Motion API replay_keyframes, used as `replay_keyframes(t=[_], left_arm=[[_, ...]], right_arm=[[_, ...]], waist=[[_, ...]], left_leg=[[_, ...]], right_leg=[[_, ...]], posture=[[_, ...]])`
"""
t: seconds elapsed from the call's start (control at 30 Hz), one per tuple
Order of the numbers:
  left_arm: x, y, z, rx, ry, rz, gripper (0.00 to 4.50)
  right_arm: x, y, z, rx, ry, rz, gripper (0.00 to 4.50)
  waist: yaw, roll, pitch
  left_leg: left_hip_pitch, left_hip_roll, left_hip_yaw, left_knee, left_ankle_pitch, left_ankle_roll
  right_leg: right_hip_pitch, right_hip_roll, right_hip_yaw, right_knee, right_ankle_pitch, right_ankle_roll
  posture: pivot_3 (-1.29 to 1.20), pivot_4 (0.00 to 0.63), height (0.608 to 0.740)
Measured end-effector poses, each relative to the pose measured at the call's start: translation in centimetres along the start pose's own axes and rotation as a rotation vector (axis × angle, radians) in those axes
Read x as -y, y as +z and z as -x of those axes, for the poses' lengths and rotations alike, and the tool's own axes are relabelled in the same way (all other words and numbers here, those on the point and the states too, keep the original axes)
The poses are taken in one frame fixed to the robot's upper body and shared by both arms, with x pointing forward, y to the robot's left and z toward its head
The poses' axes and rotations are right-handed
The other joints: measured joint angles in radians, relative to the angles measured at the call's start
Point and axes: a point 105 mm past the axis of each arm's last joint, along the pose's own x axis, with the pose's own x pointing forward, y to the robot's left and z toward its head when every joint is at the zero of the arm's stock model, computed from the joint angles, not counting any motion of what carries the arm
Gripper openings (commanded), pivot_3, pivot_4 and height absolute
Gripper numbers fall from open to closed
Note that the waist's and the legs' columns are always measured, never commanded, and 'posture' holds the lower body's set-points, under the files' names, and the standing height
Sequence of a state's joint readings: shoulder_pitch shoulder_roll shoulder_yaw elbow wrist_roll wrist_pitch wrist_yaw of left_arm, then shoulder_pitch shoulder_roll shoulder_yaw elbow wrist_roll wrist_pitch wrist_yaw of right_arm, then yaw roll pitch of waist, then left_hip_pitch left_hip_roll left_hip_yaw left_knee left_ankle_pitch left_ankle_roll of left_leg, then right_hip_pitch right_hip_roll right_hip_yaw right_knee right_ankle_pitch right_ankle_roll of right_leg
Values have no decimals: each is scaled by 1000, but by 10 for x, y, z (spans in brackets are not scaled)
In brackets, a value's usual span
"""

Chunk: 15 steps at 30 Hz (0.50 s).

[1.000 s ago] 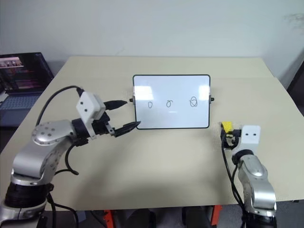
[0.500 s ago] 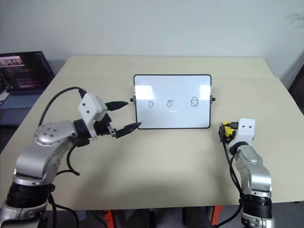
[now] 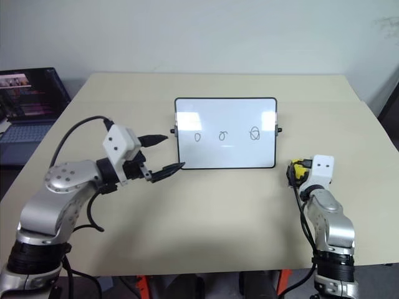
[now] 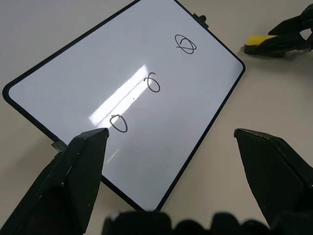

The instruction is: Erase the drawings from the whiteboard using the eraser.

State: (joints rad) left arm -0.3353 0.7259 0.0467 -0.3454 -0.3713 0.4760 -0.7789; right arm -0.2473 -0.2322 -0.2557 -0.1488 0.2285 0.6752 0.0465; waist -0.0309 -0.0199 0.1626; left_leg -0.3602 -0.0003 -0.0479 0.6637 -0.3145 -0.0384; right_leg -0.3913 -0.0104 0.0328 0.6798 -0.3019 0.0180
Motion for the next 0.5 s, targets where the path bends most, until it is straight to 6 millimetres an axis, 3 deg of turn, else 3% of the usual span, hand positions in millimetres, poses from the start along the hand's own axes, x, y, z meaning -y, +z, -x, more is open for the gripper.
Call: replay_keyframes(t=[0.3,0.5], left_arm=[[3,1,0,4,-32,3,4500],[18,10,1,51,-124,12,4500]], right_arm=[[-1,-1,0,-8,0,-7,4464],[-2,1,-1,-5,2,-8,4464]], waist=[[0,0,0],[0,0,0]], left_leg=[[0,0,0,0,0,0],[0,0,0,0,0,0]], right_leg=[[0,0,0,0,0,0],[0,0,0,0,0,0]], posture=[[0,150,740],[0,150,740]])
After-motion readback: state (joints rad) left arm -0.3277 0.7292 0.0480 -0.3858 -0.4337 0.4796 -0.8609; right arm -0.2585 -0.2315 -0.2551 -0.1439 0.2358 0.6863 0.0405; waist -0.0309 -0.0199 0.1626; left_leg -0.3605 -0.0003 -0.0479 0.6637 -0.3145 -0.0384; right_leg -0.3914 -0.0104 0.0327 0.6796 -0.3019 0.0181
